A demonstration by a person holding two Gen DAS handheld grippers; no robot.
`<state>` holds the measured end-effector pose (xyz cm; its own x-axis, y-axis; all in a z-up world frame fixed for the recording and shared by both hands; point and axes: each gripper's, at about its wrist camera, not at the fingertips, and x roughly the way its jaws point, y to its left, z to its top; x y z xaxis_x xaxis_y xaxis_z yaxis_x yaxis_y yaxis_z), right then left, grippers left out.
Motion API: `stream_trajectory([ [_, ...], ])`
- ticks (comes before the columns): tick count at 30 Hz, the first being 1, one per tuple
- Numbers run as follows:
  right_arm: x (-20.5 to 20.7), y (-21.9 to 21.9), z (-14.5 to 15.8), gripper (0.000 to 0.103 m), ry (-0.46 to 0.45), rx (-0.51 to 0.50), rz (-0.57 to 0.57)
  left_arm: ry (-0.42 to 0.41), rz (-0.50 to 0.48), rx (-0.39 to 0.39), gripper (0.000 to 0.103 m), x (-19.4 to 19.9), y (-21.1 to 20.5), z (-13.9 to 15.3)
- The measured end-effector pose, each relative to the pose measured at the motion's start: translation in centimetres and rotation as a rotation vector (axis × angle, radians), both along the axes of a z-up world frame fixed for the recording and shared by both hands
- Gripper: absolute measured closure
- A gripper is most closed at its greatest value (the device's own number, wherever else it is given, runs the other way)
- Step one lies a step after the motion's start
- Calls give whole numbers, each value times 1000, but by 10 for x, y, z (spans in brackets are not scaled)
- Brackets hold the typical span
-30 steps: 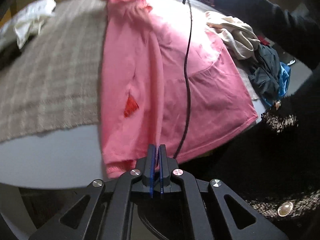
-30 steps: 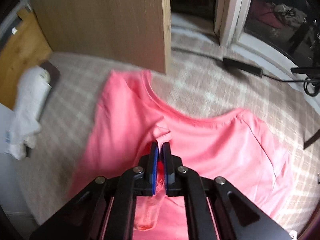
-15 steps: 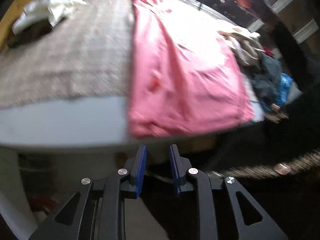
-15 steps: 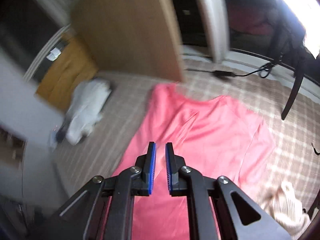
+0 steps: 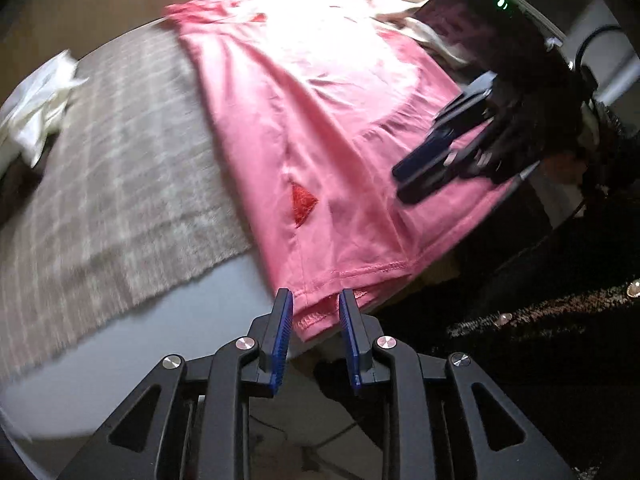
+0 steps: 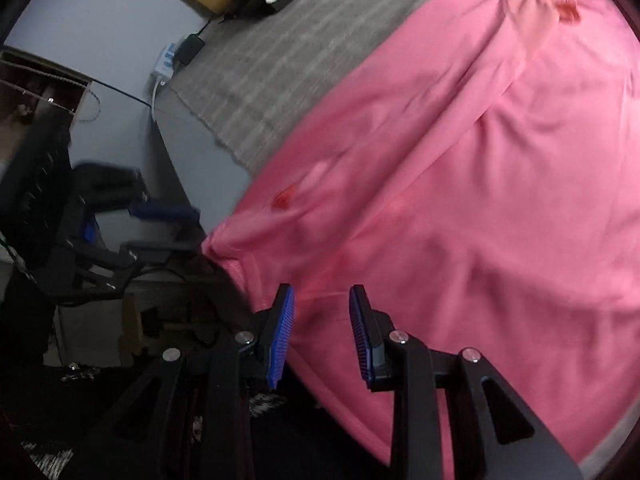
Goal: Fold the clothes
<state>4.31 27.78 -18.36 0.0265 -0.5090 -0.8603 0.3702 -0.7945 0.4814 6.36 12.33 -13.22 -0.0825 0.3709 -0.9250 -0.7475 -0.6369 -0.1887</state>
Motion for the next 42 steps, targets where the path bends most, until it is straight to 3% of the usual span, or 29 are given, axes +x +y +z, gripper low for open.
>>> stream_trajectory([
  [8, 21, -26, -7, 75, 14, 23, -138, -31, -266, 7, 80, -2, 10, -16],
  [9, 22, -29, -7, 80, 23, 26, -150, -30, -290, 1, 80, -3, 11, -20],
  [10, 24, -31, -6, 102, 28, 35, -153, -34, -310, -2, 80, -3, 12, -23],
  [14, 34, -29, 7, 102, 68, 93, -163, -43, -374, 20, 80, 1, 12, -23],
  [17, 38, -12, 11, 101, 31, 179, -208, -40, -402, 27, 80, 4, 11, -18],
  [19, 42, -4, 13, 101, 54, 240, -224, -27, -407, 46, 80, 2, 10, -11],
  [22, 39, 6, 23, 92, 39, 216, -285, -15, -364, 97, 76, -13, 12, -2],
  [25, 26, 9, 31, 87, 83, 170, -336, 3, -342, 106, 76, -26, 22, -8],
  [29, 13, -3, 11, 87, 87, 213, -311, -28, -356, 86, 76, -28, 34, -26],
  [31, 19, -7, 8, 96, 82, 263, -266, -51, -383, 96, 76, -21, 36, -28],
  [32, 22, -9, 7, 96, 81, 290, -243, -64, -390, 110, 76, -20, 37, -25],
  [34, 24, 4, 21, 96, 79, 300, -251, -76, -379, 152, 74, -23, 40, -15],
  [37, 10, 38, 65, 96, 145, 256, -333, -14, -309, 222, 71, -41, 53, 0],
  [39, -6, 59, 99, 96, 227, 249, -368, 3, -253, 230, 71, -54, 69, -2],
  [42, -41, 85, 133, 96, 288, 206, -383, -46, -224, 194, 73, -67, 85, -20],
])
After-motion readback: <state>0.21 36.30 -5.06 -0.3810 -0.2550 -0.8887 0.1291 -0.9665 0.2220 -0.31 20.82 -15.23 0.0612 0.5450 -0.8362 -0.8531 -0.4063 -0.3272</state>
